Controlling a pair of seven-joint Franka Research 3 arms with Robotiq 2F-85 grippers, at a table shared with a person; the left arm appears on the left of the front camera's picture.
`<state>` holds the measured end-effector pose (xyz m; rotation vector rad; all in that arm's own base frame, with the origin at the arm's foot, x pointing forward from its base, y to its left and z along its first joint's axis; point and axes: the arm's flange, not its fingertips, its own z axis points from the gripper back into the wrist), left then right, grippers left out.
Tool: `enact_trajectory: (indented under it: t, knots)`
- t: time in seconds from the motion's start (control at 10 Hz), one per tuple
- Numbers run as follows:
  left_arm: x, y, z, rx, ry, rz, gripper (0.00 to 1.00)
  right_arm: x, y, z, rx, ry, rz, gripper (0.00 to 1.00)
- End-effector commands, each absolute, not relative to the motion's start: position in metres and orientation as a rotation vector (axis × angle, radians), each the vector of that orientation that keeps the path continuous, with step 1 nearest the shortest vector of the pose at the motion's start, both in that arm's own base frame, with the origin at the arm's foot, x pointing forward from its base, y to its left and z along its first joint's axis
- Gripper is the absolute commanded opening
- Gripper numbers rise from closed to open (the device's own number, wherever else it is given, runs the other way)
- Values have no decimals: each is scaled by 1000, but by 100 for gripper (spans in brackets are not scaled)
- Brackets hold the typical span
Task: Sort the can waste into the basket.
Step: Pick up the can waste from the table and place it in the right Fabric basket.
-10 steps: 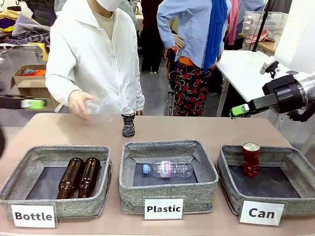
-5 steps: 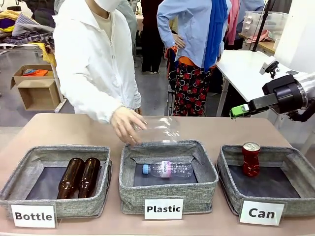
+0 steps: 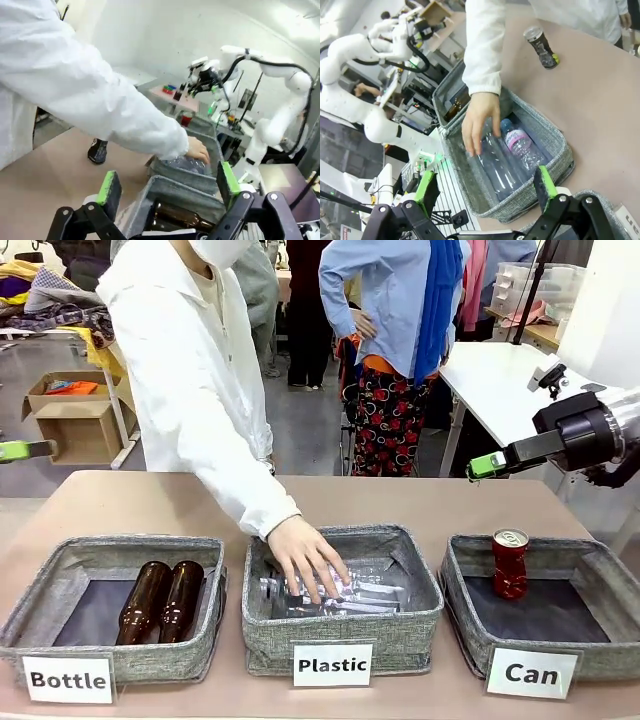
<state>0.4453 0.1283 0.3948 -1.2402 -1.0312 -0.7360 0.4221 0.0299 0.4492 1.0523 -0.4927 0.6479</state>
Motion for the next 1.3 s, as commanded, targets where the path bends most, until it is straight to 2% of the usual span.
enact_trajectory:
  t: [0.0,0.1,0.4,0.7,0.9,1.2]
  knots:
    - [456,89,417,-1141,-949,-812,100,420,30,451,1047,-490,656,100]
    - [456,89,419,-1155,-950,-834,100,420,30,451,1047,-490,656,100]
    - [446,122,394,-1215,-1011,-696,100,420,30,451,1047,-490,656,100]
    - [437,108,390,-1151,-1019,-704,100,420,30,451,1047,-490,656,100]
    - [466,62,402,-992,-981,-740,100,420,30,451,1047,-490,656,100]
    - [518,-35,416,-813,-890,-941,100,420,30,451,1047,-490,656,100]
